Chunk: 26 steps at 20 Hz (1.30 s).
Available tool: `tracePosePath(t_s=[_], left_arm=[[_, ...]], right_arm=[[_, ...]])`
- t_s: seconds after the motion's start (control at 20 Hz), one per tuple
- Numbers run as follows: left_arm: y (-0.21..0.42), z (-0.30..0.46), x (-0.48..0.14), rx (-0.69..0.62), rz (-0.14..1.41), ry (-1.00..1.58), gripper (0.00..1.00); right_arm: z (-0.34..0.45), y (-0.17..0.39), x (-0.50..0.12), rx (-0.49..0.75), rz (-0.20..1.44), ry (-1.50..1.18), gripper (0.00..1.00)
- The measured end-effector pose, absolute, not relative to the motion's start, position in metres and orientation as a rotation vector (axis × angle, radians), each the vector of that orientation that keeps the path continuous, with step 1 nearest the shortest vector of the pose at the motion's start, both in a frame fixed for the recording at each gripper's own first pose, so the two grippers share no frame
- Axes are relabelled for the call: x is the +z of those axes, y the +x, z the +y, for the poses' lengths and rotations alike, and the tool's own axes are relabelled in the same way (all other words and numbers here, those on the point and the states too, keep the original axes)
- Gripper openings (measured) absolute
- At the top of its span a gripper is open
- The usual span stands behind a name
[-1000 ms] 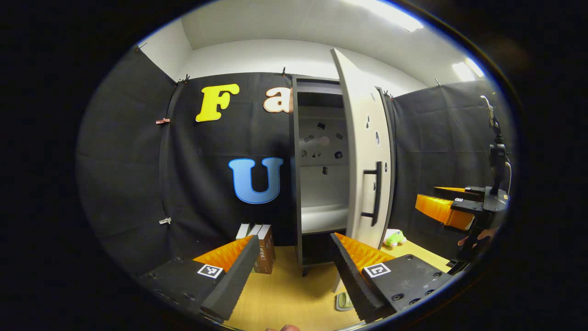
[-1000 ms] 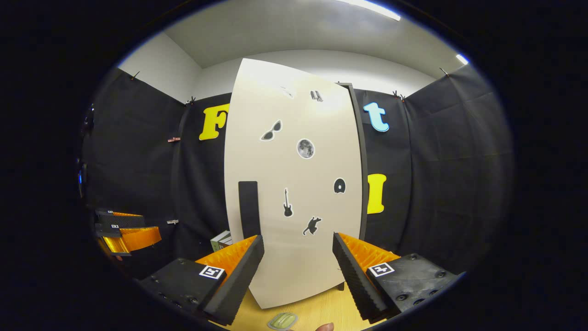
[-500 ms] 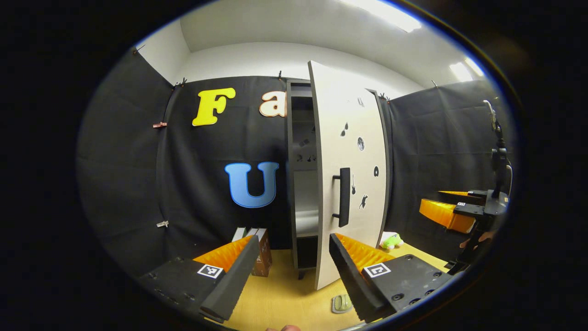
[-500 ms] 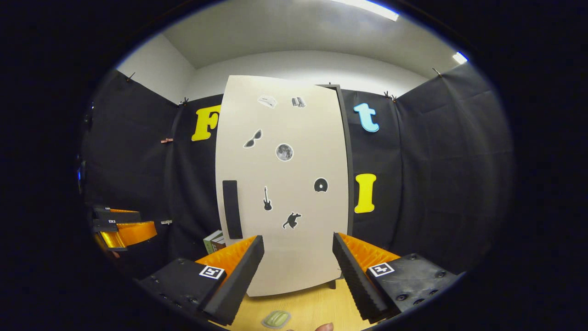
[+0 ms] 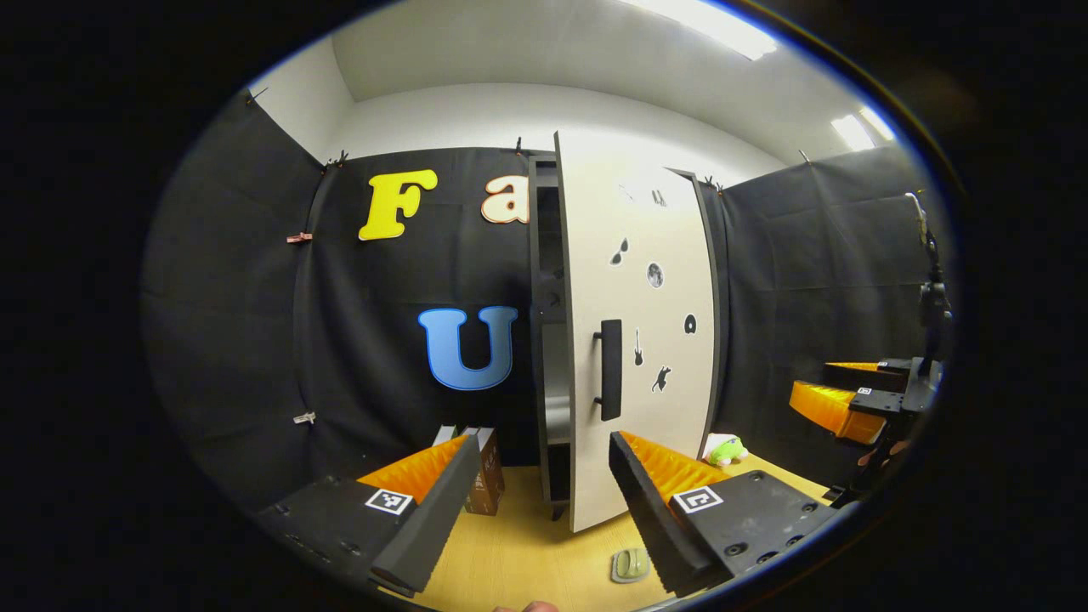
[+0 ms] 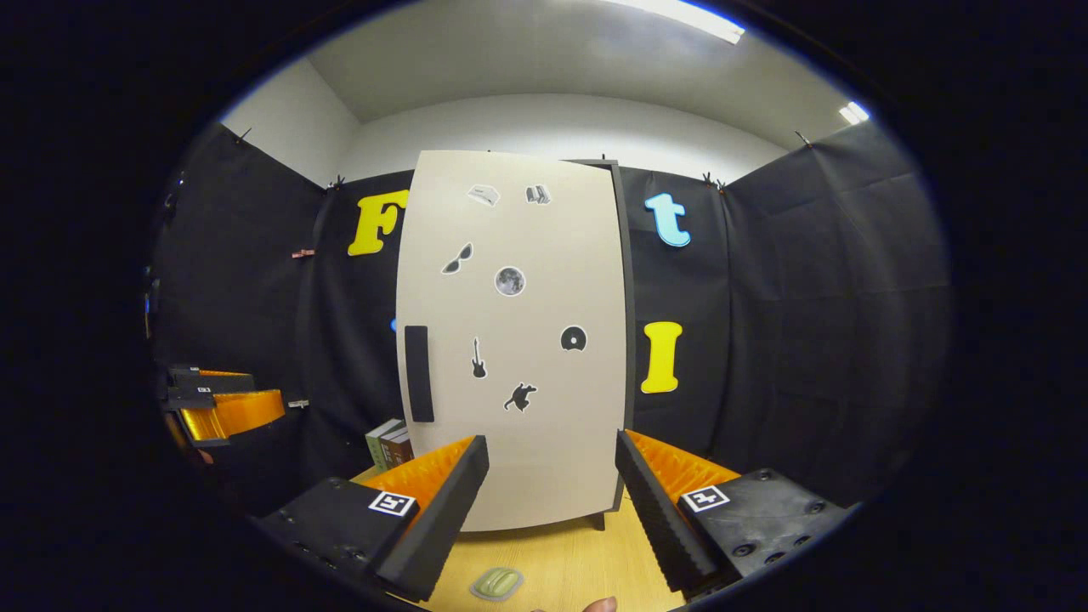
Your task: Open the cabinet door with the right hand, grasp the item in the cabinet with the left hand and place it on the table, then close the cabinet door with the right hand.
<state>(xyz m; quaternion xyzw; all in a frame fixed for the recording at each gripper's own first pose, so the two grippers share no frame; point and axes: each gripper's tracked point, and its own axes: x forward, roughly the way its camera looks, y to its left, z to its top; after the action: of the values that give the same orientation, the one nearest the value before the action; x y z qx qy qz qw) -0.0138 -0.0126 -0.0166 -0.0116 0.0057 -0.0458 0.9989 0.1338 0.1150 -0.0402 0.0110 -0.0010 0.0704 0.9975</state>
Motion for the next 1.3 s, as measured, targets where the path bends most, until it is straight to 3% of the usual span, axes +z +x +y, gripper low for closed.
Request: tracePosePath(t_s=[1.3], left_arm=[[-0.01, -0.03, -0.013, -0.116, 0.007, -0.009, 0.95]], right_arm=[[0.098, 0.133, -0.043, 0.118, -0.002, 0.013, 0.97]])
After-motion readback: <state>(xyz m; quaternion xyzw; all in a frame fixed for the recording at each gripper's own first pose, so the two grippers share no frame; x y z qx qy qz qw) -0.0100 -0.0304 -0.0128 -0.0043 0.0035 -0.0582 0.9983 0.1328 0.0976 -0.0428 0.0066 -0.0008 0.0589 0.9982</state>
